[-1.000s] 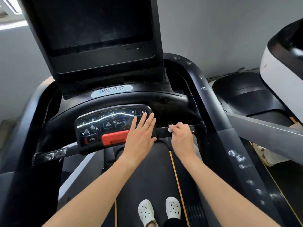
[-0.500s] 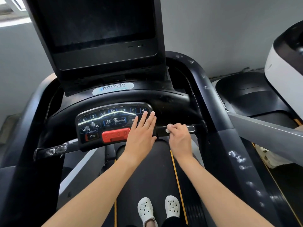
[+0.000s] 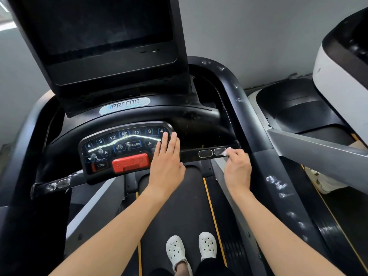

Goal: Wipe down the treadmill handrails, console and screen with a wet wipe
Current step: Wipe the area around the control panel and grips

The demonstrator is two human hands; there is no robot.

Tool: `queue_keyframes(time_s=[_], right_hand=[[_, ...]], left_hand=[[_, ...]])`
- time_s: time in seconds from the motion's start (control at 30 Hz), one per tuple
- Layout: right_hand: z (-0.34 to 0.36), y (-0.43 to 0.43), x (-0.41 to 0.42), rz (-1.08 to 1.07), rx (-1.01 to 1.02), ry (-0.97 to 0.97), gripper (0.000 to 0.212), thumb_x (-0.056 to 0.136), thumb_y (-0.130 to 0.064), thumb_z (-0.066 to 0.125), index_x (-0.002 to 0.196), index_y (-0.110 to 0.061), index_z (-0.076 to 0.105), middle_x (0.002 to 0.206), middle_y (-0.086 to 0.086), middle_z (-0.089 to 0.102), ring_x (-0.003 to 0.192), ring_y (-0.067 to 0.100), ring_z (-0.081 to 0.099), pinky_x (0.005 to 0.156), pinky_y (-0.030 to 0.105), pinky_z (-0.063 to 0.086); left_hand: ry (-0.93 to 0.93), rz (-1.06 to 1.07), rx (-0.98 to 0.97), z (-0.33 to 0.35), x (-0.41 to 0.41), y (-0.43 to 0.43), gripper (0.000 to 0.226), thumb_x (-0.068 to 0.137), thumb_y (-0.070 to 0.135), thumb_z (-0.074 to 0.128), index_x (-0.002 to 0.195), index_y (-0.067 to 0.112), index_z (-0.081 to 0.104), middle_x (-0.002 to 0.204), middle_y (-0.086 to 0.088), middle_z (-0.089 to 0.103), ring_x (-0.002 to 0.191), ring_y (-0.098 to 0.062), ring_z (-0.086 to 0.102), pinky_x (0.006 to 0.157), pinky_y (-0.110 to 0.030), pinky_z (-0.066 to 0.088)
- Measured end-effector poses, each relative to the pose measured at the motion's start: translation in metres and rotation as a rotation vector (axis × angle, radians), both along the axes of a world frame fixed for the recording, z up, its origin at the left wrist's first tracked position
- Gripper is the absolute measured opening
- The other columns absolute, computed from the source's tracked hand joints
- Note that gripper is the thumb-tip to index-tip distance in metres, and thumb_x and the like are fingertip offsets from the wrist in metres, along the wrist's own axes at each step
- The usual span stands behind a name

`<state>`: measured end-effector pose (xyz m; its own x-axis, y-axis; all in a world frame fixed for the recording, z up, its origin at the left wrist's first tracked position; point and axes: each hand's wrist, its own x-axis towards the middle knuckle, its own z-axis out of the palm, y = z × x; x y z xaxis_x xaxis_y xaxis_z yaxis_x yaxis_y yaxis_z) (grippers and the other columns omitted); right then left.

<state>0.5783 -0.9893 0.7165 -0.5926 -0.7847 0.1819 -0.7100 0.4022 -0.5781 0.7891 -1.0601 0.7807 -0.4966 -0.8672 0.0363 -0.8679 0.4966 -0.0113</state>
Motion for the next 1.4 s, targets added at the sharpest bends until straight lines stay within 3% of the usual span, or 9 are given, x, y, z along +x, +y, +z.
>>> queue_keyframes(time_s=[0.07, 0.23, 0.4, 0.5, 0.73, 0.9, 1.13, 1.27, 1.4], right_hand=[[0.005, -0.007, 0.012, 0.017, -0.026, 0.008, 0.03, 0.084, 0.013, 0.058, 0.1, -0.009, 0.069, 0.095, 0.006, 0.062, 0.079, 0.021, 0.043, 0.067, 0.031, 0.036], [0.014, -0.019, 0.028, 0.421, -0.028, 0.116, 0.024, 0.094, 0.003, 0.059, 0.109, -0.012, 0.071, 0.098, 0.0, 0.062, 0.087, 0.022, 0.055, 0.079, 0.028, 0.05], [0.011, -0.019, 0.003, 0.225, -0.024, -0.09, 0.027, 0.091, 0.011, 0.053, 0.092, -0.009, 0.071, 0.096, 0.004, 0.063, 0.09, 0.026, 0.054, 0.08, 0.044, 0.05], [0.015, -0.019, 0.007, 0.165, -0.03, -0.194, 0.025, 0.094, 0.012, 0.054, 0.106, -0.001, 0.071, 0.102, 0.01, 0.062, 0.095, 0.019, 0.057, 0.085, 0.048, 0.051], [0.027, -0.029, 0.052, 0.479, -0.081, 0.028, 0.024, 0.089, 0.006, 0.07, 0.108, -0.008, 0.076, 0.096, 0.002, 0.065, 0.084, 0.022, 0.06, 0.076, 0.033, 0.058], [0.033, -0.038, 0.037, 0.401, -0.01, -0.104, 0.023, 0.098, 0.0, 0.059, 0.104, -0.011, 0.078, 0.094, -0.009, 0.059, 0.088, 0.011, 0.048, 0.081, 0.001, 0.03], [0.069, -0.075, 0.093, 0.352, -0.055, -0.296, 0.027, 0.094, 0.0, 0.058, 0.103, -0.012, 0.079, 0.099, -0.005, 0.069, 0.097, 0.013, 0.065, 0.089, 0.024, 0.05], [0.094, -0.094, 0.126, 0.355, -0.198, -0.244, 0.017, 0.096, -0.005, 0.063, 0.103, -0.011, 0.077, 0.099, -0.006, 0.06, 0.088, 0.009, 0.061, 0.081, 0.005, 0.041], [0.084, -0.098, 0.155, 0.424, -0.159, -0.133, 0.014, 0.098, -0.01, 0.064, 0.102, -0.006, 0.077, 0.097, -0.013, 0.055, 0.083, 0.004, 0.057, 0.078, 0.001, 0.037]], left_hand=[[-0.008, 0.011, 0.001, 0.0, -0.003, 0.001, 0.079, 0.093, 0.03, 0.058, 0.16, 0.002, 0.026, 0.171, -0.012, 0.014, 0.159, -0.033, 0.002, 0.128, -0.049, 0.018], [-0.015, 0.027, 0.015, 0.0, -0.007, 0.002, 0.081, 0.093, 0.03, 0.059, 0.161, 0.001, 0.024, 0.171, -0.012, 0.013, 0.159, -0.034, 0.001, 0.128, -0.048, 0.017], [-0.018, 0.016, 0.034, 0.003, -0.003, 0.001, 0.079, 0.094, 0.029, 0.059, 0.161, 0.003, 0.025, 0.172, -0.011, 0.013, 0.159, -0.032, 0.001, 0.128, -0.049, 0.018], [-0.024, 0.002, 0.043, 0.008, 0.001, 0.0, 0.078, 0.099, 0.032, 0.056, 0.163, 0.007, 0.02, 0.173, -0.007, 0.007, 0.16, -0.029, -0.003, 0.129, -0.047, 0.014], [-0.023, -0.024, 0.045, 0.019, 0.022, 0.002, 0.069, 0.103, 0.035, 0.05, 0.163, 0.015, 0.023, 0.173, 0.001, 0.007, 0.16, -0.024, 0.002, 0.129, -0.049, 0.01], [0.04, 0.041, 0.067, 0.019, 0.055, 0.002, 0.065, 0.102, 0.032, 0.05, 0.161, 0.016, 0.03, 0.172, 0.0, 0.014, 0.16, -0.024, 0.005, 0.129, -0.047, 0.011], [0.126, 0.081, 0.064, 0.033, 0.103, -0.009, 0.06, 0.099, 0.029, 0.055, 0.155, 0.014, 0.041, 0.168, -0.004, 0.026, 0.158, -0.026, 0.014, 0.128, -0.045, 0.016], [0.15, 0.109, 0.042, 0.041, 0.135, -0.023, 0.058, 0.099, 0.029, 0.055, 0.153, 0.013, 0.042, 0.166, -0.007, 0.029, 0.157, -0.029, 0.02, 0.127, -0.045, 0.022], [0.156, 0.129, 0.058, 0.039, 0.156, -0.035, 0.064, 0.098, 0.03, 0.056, 0.156, 0.012, 0.036, 0.168, -0.009, 0.024, 0.157, -0.03, 0.018, 0.127, -0.044, 0.02]])
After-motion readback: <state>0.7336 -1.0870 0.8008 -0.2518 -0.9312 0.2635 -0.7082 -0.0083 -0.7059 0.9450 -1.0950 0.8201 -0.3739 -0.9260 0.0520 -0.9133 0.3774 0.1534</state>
